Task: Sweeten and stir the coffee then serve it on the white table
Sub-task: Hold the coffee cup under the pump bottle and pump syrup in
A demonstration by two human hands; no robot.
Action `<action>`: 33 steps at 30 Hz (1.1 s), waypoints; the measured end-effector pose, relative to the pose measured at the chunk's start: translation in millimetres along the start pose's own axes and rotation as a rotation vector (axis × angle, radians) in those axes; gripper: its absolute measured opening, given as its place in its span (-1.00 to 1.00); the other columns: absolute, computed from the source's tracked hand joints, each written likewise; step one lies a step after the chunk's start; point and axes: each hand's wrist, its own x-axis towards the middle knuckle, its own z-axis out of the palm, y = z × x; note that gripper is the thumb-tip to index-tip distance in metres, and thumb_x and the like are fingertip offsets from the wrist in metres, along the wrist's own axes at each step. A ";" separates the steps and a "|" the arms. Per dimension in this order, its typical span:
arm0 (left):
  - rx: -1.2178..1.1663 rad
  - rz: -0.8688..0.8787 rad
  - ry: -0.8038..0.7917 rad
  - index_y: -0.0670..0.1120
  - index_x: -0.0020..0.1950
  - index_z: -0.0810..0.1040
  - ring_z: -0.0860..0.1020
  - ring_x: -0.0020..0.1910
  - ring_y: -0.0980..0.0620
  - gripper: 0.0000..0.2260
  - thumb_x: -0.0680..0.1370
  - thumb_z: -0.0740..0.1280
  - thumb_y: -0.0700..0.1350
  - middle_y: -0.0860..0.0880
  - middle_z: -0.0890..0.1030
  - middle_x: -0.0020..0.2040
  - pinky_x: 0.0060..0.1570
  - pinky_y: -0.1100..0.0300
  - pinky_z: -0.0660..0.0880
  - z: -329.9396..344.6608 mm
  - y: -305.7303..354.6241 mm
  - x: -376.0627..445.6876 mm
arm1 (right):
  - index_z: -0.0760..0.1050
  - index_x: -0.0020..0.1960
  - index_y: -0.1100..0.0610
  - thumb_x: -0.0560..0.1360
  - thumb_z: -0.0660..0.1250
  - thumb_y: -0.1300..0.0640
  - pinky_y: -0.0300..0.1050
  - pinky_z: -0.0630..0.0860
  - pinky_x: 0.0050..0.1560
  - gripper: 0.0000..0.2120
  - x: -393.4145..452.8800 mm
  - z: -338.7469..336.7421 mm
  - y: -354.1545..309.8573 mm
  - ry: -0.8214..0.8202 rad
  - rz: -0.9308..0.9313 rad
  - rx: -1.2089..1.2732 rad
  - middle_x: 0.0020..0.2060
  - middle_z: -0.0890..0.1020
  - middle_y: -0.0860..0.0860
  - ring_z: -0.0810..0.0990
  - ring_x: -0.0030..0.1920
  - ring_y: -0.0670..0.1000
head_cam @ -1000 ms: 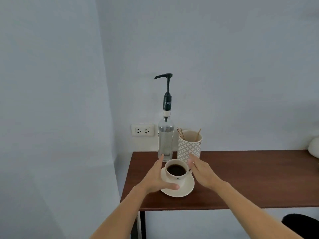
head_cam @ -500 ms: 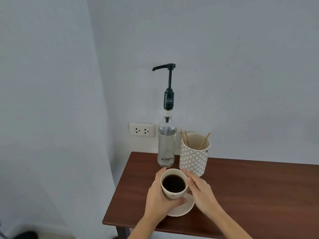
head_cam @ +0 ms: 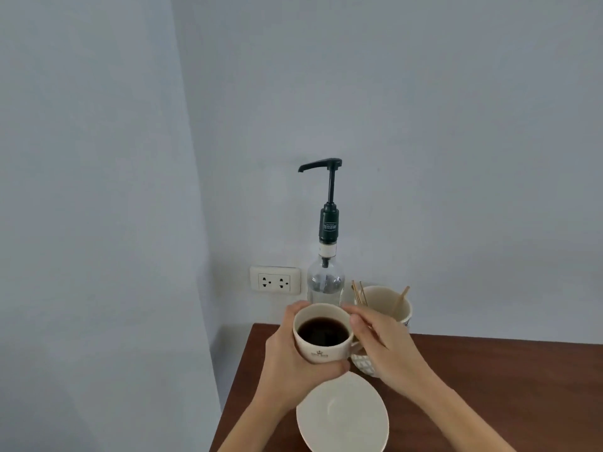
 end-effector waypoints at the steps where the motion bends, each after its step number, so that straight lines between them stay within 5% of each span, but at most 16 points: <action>1: 0.004 0.010 0.010 0.16 0.18 0.44 0.65 0.00 0.18 -0.29 0.13 0.67 -0.12 0.19 0.67 -0.01 -0.06 0.36 0.55 -6.5 6.0 9.3 | 0.54 0.23 -0.07 0.65 0.17 0.07 -0.36 0.57 0.05 -0.76 11.6 -3.2 -7.6 0.040 -0.027 -0.040 -0.01 0.67 -0.26 0.66 0.06 -0.19; 7: 0.027 0.049 0.044 0.14 0.22 0.40 0.59 -0.03 0.34 -0.25 0.15 0.69 -0.09 0.23 0.64 -0.05 -0.10 0.47 0.50 -41.5 37.9 66.7 | 0.41 0.37 0.14 0.67 0.11 0.02 0.00 0.53 0.15 -0.66 107.0 -30.5 -70.9 0.426 -0.077 -0.033 0.10 0.58 0.02 0.63 0.07 0.12; 10: 0.036 0.043 0.059 0.16 0.22 0.40 0.60 -0.04 0.30 -0.24 0.13 0.69 -0.02 0.20 0.63 -0.02 -0.11 0.38 0.55 -51.9 49.9 92.6 | 0.40 0.33 0.08 0.67 0.08 -0.02 0.15 0.50 0.24 -0.68 156.4 -41.6 -96.4 0.442 -0.006 0.054 0.14 0.58 0.07 0.59 0.10 0.15; 12: 0.027 0.033 0.073 0.16 0.23 0.40 0.61 -0.03 0.23 -0.24 0.12 0.67 0.01 0.18 0.63 -0.02 -0.11 0.19 0.63 -56.3 56.2 107.5 | 0.44 0.20 0.07 0.65 0.07 -0.08 0.21 0.55 0.18 -0.70 178.1 -41.0 -107.5 0.403 0.060 0.172 -0.05 0.57 -0.04 0.60 0.01 0.12; 16: 0.021 0.033 0.099 0.12 0.26 0.40 0.60 -0.02 0.21 -0.25 0.16 0.67 -0.01 0.16 0.61 0.02 -0.13 0.21 0.61 -61.3 66.8 134.5 | 0.52 0.06 0.19 0.63 0.09 -0.17 0.08 0.62 -0.13 -0.55 197.5 -31.6 -118.5 0.405 0.142 0.415 -0.12 0.64 0.06 0.64 -0.19 0.13; 22: 0.003 0.016 0.120 0.07 0.29 0.40 0.59 -0.03 0.18 -0.24 0.17 0.67 -0.03 0.12 0.61 0.04 -0.19 0.26 0.54 -69.3 69.9 162.6 | 0.54 -0.12 0.21 0.52 0.30 -0.06 0.14 0.65 -0.05 -0.69 209.9 -23.6 -114.8 0.434 0.180 0.566 -0.12 0.74 0.18 0.76 -0.15 0.19; 33: -0.022 0.029 0.117 0.06 0.24 0.43 0.60 -0.02 0.12 -0.24 0.11 0.66 0.02 0.11 0.62 0.02 -0.17 0.20 0.57 -75.7 73.9 180.7 | 0.45 -0.41 0.15 0.46 0.22 0.14 0.01 0.52 -0.24 -0.72 214.5 -16.3 -114.2 0.496 0.112 0.565 -0.39 0.74 0.09 0.66 -0.34 0.14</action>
